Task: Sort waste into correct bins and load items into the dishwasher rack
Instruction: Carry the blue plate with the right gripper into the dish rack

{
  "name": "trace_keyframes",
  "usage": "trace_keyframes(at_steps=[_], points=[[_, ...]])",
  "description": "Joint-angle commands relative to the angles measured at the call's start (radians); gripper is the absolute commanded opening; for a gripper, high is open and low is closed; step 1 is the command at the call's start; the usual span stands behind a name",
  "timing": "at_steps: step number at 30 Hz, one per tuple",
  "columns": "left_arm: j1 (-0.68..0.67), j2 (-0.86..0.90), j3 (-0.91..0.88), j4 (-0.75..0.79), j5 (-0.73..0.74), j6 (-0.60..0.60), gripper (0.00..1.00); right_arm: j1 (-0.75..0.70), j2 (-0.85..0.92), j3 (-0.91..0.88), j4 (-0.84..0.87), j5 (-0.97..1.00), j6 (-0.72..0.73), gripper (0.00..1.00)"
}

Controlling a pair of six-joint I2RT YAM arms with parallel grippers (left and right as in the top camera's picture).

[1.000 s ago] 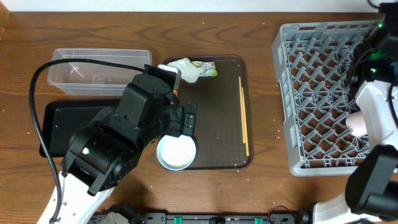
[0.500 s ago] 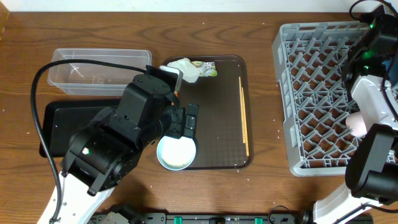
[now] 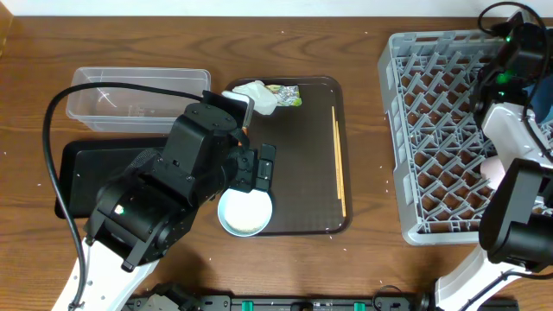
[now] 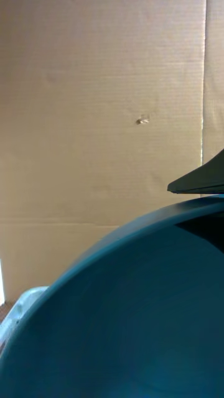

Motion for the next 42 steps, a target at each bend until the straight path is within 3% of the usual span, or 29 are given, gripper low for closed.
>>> trace_keyframes(at_steps=[1, 4, 5, 6, 9, 12, 16, 26, 35, 39, 42], points=[[-0.001, -0.002, 0.006, 0.000, 0.010, -0.005, 0.98, -0.004, 0.000, -0.003, -0.023, 0.013, -0.019, 0.01], [-0.001, 0.005, 0.006, 0.000, 0.010, -0.005, 0.98, -0.004, 0.000, -0.003, -0.077, 0.005, 0.010, 0.02], [-0.001, 0.006, 0.006, 0.001, 0.010, -0.005, 0.98, -0.003, 0.000, -0.003, -0.095, 0.000, 0.036, 0.15], [-0.001, 0.008, 0.006, 0.000, 0.010, -0.005, 0.98, -0.003, 0.000, -0.003, -0.101, -0.006, 0.076, 0.46], [-0.001, 0.010, 0.006, 0.000, 0.010, -0.005, 0.98, 0.004, -0.002, -0.003, -0.112, 0.014, 0.320, 0.99], [-0.001, 0.010, 0.006, 0.000, 0.010, -0.005, 0.98, 0.014, -0.013, -0.003, -0.192, 0.035, 0.516, 0.99], [-0.001, 0.010, 0.006, -0.001, 0.010, -0.005, 0.98, 0.015, -0.030, -0.003, -0.252, 0.034, 0.619, 0.99], [-0.001, 0.010, 0.006, -0.003, 0.010, -0.005, 0.98, 0.081, -0.196, -0.001, -0.405, -0.167, 0.793, 0.99], [-0.001, 0.010, 0.006, -0.034, 0.011, -0.005, 0.98, 0.225, -0.311, -0.001, -0.477, -0.182, 0.861, 0.99], [-0.001, 0.010, 0.006, -0.052, 0.010, -0.005, 0.98, 0.309, -0.363, -0.001, -0.629, -0.274, 1.032, 0.99], [-0.001, 0.007, 0.006, -0.053, 0.010, 0.005, 0.98, 0.377, -0.406, -0.001, -0.785, -0.463, 1.216, 0.99]])
